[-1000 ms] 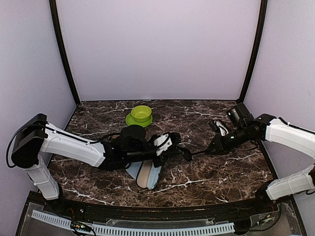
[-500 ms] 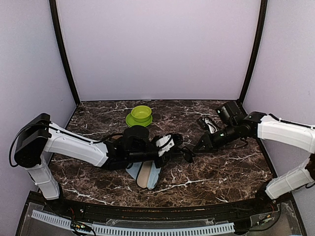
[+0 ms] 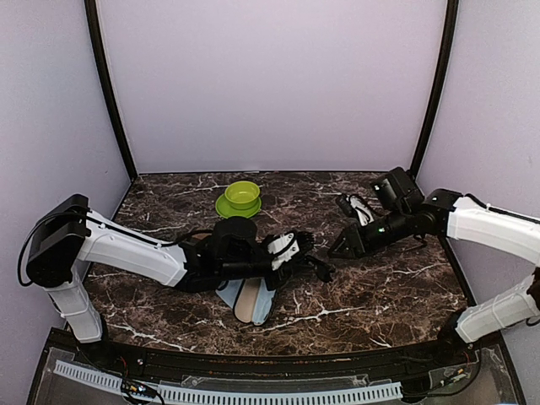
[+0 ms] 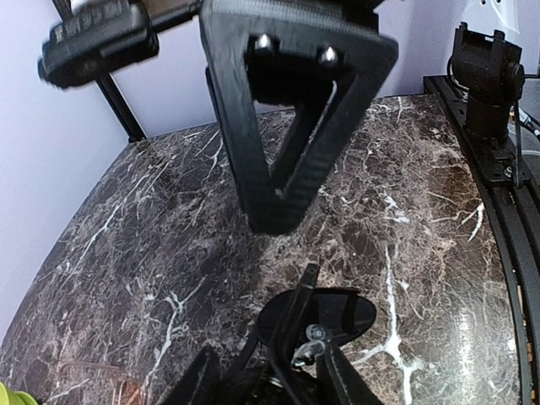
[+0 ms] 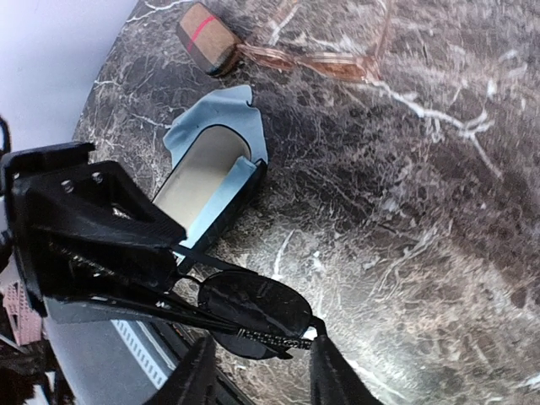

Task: Organize the sunglasses
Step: Close the right temple of the sunglasses on the sunglasses, then pass from the left arm to the right

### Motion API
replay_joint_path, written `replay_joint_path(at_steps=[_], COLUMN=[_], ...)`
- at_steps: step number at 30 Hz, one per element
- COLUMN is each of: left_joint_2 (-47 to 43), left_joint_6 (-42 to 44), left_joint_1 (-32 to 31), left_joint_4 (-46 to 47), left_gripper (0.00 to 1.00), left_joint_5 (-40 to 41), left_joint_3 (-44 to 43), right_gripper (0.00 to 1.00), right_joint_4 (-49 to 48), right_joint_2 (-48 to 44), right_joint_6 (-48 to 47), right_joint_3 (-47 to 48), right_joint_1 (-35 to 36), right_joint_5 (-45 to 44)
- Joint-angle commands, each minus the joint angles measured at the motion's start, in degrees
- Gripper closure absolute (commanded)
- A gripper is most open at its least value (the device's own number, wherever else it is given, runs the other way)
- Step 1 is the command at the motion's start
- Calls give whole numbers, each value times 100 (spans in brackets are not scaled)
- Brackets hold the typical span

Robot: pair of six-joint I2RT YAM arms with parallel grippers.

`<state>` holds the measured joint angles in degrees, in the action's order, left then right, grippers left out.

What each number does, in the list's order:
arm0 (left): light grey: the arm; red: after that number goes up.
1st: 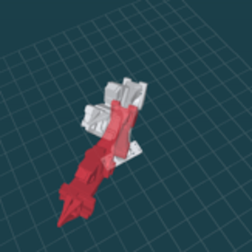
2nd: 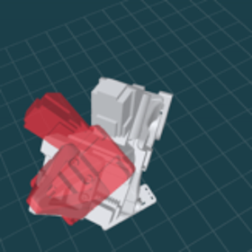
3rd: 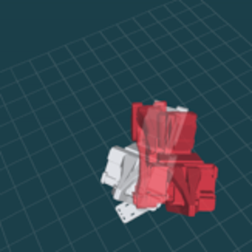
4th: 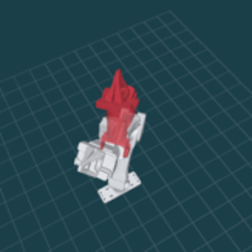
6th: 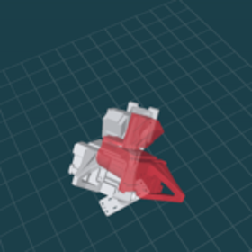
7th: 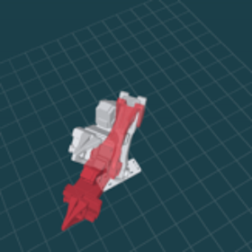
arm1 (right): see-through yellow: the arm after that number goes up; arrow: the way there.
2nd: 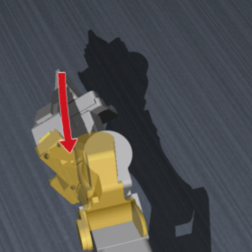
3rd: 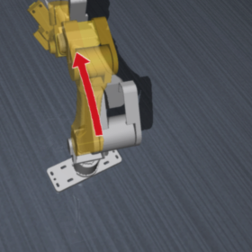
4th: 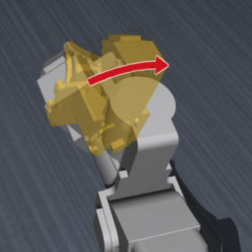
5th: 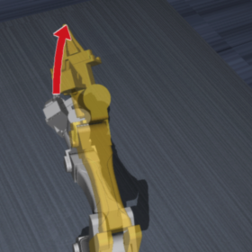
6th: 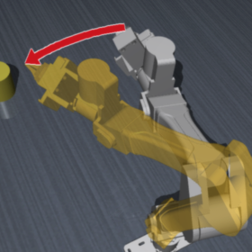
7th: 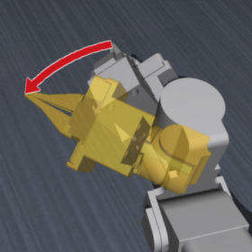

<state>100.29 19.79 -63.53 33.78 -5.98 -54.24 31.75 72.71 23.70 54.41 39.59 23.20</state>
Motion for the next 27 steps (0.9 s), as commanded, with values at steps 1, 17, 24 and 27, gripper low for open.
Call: replay_joint_path(at_steps=[1,17,24,27], left_joint_2=[-415,-1020,-1009,-980], left_joint_6=[-230,-711,-641,-755], left_joint_1=[-1,67,77,80], left_joint_4=[73,784,673,363], left_gripper=[66,67,67,66], left_joint_5=[-302,-954,-1304,-1189], left_joint_3=[186,761,679,480], right_gripper=[56,11,7,5], right_joint_4=[238,-927,-789,-765], right_joint_2=[-470,-1019,-845,-712], right_joint_6=[-991,-1301,-1608,-1687], right_joint_3=[172,-722,-646,-600], right_joint_1=[32,210,462,682], right_joint_5=[-209,1027,1017,787])
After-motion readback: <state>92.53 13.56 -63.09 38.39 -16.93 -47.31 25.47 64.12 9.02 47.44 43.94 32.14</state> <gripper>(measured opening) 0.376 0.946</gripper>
